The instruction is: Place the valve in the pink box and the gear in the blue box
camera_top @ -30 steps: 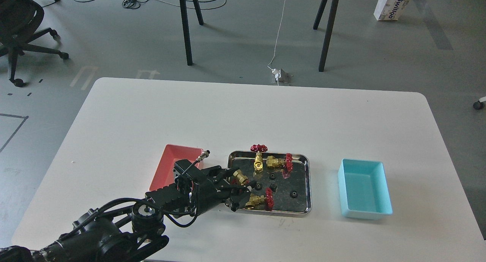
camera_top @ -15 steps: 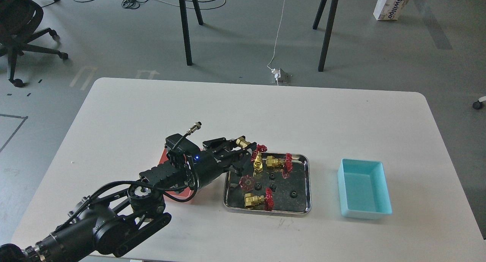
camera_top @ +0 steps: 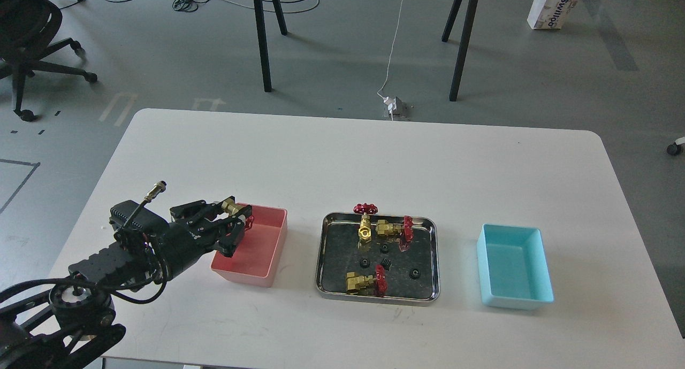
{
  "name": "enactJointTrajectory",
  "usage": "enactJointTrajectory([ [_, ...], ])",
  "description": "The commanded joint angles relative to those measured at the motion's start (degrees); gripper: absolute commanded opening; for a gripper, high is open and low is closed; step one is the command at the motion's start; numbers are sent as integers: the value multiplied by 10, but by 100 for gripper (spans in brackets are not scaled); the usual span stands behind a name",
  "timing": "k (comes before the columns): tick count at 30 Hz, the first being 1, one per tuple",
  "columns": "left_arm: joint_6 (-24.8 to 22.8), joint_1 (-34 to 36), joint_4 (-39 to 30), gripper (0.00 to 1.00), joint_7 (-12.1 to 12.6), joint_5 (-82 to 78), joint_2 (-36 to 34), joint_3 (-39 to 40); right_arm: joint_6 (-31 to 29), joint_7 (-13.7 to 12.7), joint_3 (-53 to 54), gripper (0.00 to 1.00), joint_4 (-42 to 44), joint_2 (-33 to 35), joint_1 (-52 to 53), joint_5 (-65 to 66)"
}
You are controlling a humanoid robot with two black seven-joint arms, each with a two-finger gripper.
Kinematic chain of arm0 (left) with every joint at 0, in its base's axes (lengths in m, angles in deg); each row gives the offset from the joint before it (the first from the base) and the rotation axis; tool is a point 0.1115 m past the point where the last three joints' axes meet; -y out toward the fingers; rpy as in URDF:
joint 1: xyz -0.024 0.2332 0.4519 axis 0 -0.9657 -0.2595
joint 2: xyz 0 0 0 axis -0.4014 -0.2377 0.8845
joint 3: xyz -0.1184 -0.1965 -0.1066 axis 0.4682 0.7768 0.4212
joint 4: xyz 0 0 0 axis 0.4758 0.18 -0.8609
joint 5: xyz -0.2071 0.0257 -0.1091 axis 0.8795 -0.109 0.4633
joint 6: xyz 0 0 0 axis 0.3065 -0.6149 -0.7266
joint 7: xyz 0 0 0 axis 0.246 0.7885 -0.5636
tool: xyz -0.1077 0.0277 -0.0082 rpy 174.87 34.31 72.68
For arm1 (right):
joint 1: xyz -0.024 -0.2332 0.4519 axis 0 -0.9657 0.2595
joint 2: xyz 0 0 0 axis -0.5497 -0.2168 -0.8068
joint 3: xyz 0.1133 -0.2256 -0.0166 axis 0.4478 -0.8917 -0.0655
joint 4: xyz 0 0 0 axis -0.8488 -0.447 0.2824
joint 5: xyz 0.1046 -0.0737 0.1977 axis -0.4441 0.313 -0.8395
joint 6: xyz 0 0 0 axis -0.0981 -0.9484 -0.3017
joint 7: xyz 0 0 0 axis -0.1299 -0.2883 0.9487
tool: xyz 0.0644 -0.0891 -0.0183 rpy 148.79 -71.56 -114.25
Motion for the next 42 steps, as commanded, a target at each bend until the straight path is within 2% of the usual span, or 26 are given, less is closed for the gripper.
enactJointTrajectory([
  [1,-1,-7,7,11,0,-7,2,-2,0,0,0,99,10,-8,1,0],
  [5,-2,-14,12,15,0,-7,6,-3,0,0,0,99,10,-12,1,1],
  [7,-4,-16,12,26,1,-7,8,-2,-1,0,0,99,9,-12,0,3],
  [8,-4,-16,14,34,1,-7,9,-2,-1,0,0,99,9,-14,0,9],
  [9,-4,-16,19,49,1,-4,15,-2,-2,0,0,99,9,-15,1,17],
  [10,-3,-16,27,76,1,-2,23,-1,-2,0,0,99,9,-17,1,26],
  [11,0,-16,36,87,0,0,32,0,-3,0,0,99,9,-20,1,33],
  [14,1,-14,44,90,2,38,51,7,-5,0,0,99,7,-23,0,40],
  [18,-1,12,44,97,3,163,56,22,-8,-1,-1,99,-6,-26,-1,61],
  [21,-8,69,44,97,2,272,53,40,-33,-6,-2,99,-49,-31,-8,118],
  [25,-47,194,68,97,1,467,44,76,-89,-10,-61,99,-184,-25,-13,227],
  [28,-84,294,136,97,3,614,37,95,-139,-9,-119,99,-279,-3,-13,308],
  [31,-115,426,239,97,4,706,37,87,-225,-8,-150,99,-352,7,-17,406],
  [37,-178,593,435,97,1,720,59,88,-231,-9,-199,99,-463,-3,-96,657],
  [39,-183,636,473,97,1,720,65,88,-231,-9,-206,99,-463,-24,-127,726],
  [42,-183,675,495,97,1,720,63,88,-231,-9,-214,99,-454,-70,-173,813],
])
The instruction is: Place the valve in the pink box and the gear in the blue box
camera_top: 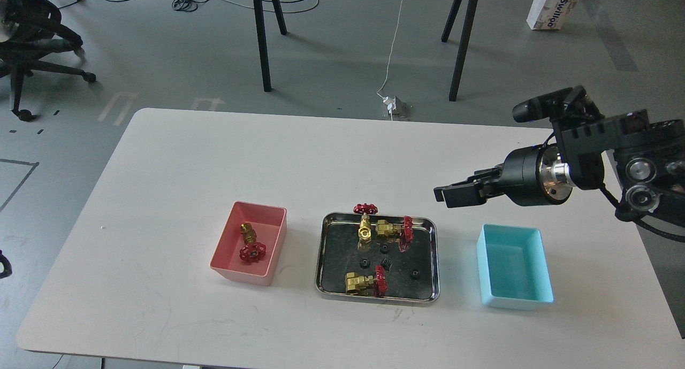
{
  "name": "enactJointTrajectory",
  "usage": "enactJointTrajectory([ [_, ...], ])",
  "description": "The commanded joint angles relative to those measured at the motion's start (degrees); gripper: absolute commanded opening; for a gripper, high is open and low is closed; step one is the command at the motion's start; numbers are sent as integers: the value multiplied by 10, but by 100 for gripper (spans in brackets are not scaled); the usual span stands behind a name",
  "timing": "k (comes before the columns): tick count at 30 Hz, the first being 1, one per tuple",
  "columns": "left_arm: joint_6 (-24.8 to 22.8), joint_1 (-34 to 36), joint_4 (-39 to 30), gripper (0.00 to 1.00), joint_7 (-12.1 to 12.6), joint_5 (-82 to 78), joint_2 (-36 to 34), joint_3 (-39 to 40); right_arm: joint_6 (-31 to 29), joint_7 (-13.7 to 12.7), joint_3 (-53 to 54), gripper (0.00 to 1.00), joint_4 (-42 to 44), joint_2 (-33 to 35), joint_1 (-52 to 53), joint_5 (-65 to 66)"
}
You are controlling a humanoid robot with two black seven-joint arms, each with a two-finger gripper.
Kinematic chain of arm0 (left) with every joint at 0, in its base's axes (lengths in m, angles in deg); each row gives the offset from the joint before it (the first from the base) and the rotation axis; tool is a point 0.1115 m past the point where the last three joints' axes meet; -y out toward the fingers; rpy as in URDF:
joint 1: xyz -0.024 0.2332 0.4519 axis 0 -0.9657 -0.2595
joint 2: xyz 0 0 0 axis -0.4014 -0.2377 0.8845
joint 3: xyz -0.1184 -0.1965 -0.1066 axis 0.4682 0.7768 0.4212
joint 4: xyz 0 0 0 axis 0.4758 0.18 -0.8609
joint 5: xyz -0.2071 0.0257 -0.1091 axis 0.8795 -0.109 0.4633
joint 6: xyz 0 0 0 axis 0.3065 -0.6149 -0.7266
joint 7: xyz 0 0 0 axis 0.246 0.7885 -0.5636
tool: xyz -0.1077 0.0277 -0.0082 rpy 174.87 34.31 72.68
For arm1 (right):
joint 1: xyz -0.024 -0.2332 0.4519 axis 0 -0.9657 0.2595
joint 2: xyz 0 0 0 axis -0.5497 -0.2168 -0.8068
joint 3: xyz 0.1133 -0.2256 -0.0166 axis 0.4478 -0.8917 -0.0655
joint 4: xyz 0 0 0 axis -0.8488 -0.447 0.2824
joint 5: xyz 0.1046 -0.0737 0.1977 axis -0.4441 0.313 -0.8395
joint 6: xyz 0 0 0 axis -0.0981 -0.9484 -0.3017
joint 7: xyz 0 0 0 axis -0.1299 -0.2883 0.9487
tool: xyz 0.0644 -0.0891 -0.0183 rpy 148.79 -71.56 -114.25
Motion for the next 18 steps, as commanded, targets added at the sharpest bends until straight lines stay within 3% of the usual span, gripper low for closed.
enactJointTrajectory([
  [1,-2,48,27,97,0,0,0,0,0,0,-10,99,9,-54,-54,107],
  [7,2,62,29,97,2,0,-3,-1,0,0,-28,99,70,-148,-107,205],
  [18,3,69,29,97,3,0,-4,-1,0,5,-29,95,136,-196,-134,249],
])
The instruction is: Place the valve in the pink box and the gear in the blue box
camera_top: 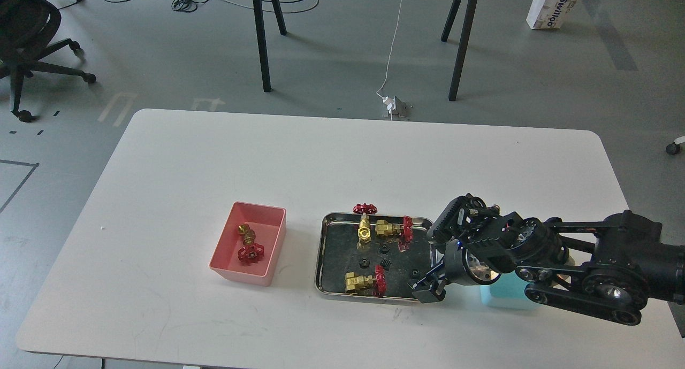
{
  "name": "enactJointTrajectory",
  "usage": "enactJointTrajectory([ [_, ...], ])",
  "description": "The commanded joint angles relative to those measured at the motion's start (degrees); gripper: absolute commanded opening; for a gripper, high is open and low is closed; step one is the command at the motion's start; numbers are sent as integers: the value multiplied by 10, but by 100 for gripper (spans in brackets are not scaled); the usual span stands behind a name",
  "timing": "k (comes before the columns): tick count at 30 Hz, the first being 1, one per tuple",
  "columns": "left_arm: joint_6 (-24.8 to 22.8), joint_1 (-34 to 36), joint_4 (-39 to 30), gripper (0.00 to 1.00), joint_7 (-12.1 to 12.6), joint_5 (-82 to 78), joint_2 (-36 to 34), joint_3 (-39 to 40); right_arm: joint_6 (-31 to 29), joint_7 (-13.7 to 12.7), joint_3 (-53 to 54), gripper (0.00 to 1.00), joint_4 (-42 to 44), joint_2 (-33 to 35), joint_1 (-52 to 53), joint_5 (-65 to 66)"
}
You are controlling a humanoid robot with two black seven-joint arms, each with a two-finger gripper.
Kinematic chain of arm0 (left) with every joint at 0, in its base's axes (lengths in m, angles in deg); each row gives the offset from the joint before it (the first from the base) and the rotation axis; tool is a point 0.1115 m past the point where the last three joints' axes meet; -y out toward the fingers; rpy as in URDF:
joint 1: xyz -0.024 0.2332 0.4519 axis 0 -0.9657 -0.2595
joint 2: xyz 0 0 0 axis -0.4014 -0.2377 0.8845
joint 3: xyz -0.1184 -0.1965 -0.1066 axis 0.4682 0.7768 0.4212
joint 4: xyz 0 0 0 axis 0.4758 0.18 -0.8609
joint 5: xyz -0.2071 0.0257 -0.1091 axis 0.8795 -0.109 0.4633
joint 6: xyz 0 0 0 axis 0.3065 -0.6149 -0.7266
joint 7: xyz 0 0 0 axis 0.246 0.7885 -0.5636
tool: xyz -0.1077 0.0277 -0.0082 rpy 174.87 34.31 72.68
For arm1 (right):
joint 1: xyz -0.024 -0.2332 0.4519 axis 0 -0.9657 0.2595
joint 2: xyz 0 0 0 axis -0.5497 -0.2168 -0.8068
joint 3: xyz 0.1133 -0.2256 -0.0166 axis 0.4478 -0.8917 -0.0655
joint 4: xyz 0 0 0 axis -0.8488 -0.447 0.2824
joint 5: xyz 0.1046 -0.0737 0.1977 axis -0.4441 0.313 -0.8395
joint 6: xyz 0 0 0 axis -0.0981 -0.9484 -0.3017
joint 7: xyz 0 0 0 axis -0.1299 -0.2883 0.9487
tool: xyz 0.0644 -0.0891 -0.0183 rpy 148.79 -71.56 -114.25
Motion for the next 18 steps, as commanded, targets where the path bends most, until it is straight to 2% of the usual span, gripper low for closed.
enactJointTrajectory([
  [1,-1,0,0,97,0,0,-2,-1,0,1,0,93,5,-6,-2,7],
  [6,-2,1,0,97,0,0,-3,-1,0,19,-1,88,15,-26,-1,33],
  [18,-4,5,1,97,0,1,-8,-1,0,22,-2,83,55,-60,-10,49],
])
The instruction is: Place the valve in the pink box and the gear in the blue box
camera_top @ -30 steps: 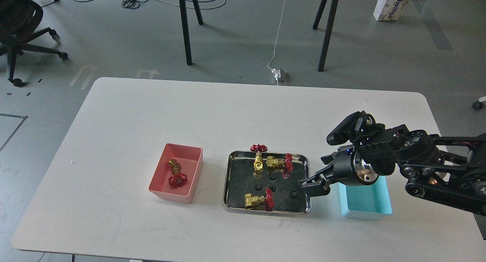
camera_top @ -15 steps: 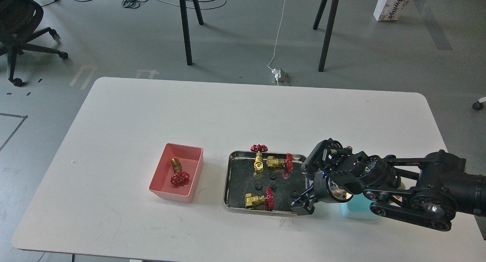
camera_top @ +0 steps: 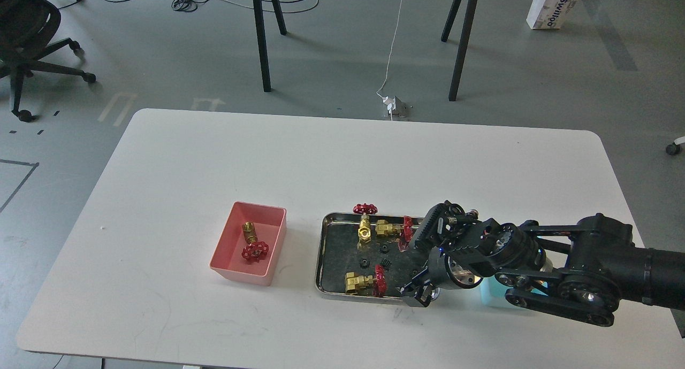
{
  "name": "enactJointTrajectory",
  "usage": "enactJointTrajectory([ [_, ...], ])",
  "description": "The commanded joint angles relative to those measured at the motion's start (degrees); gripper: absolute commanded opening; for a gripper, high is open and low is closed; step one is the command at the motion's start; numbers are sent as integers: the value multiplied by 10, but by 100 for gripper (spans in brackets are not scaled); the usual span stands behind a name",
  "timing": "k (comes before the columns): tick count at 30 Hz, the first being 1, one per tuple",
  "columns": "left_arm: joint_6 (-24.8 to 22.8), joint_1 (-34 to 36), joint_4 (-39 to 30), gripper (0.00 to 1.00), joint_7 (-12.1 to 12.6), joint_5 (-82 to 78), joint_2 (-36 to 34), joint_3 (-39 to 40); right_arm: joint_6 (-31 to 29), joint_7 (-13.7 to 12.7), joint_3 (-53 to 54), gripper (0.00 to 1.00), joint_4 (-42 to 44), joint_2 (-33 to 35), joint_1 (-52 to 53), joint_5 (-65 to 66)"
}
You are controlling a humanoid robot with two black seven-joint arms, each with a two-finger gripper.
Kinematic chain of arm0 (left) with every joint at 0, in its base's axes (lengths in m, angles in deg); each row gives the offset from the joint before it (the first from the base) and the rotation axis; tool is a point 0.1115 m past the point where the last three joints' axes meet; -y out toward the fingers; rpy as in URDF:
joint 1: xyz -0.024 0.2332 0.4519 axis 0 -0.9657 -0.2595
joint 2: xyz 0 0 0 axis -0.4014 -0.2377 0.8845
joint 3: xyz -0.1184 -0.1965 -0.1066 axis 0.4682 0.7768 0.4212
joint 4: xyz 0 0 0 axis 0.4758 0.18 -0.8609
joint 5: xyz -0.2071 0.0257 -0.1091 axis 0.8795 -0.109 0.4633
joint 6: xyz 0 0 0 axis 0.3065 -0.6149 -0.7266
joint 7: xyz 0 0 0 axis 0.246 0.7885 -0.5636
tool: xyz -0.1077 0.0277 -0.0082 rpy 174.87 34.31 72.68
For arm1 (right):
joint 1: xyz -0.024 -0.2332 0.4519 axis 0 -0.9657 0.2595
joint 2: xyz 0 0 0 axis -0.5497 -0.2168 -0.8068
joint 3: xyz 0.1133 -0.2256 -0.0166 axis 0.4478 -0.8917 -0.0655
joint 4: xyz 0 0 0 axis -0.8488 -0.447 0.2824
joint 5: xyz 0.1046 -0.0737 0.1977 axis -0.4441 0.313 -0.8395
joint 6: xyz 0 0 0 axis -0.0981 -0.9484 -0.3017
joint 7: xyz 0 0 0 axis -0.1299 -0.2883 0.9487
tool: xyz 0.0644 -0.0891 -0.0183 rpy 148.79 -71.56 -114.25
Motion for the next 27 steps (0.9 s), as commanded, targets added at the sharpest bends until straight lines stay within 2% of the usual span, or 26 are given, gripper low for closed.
enactJointTrajectory([
  [1,0,0,0,97,0,1,-7,0,0,0,0,82,19,-10,-2,0],
  [5,-1,0,0,97,0,0,-11,0,0,0,1,73,34,-22,-3,0],
  [14,-1,0,0,97,0,0,-12,-1,0,-4,1,58,34,-30,-3,-1],
  [21,-1,1,1,97,0,-1,-11,-1,0,-8,1,53,23,-28,-1,-2],
  [24,-2,1,1,97,0,-2,-12,-1,0,-9,1,46,20,-23,-2,-2],
  [27,-2,1,1,97,0,-2,-12,-1,0,-10,-1,45,16,-21,-3,-2],
])
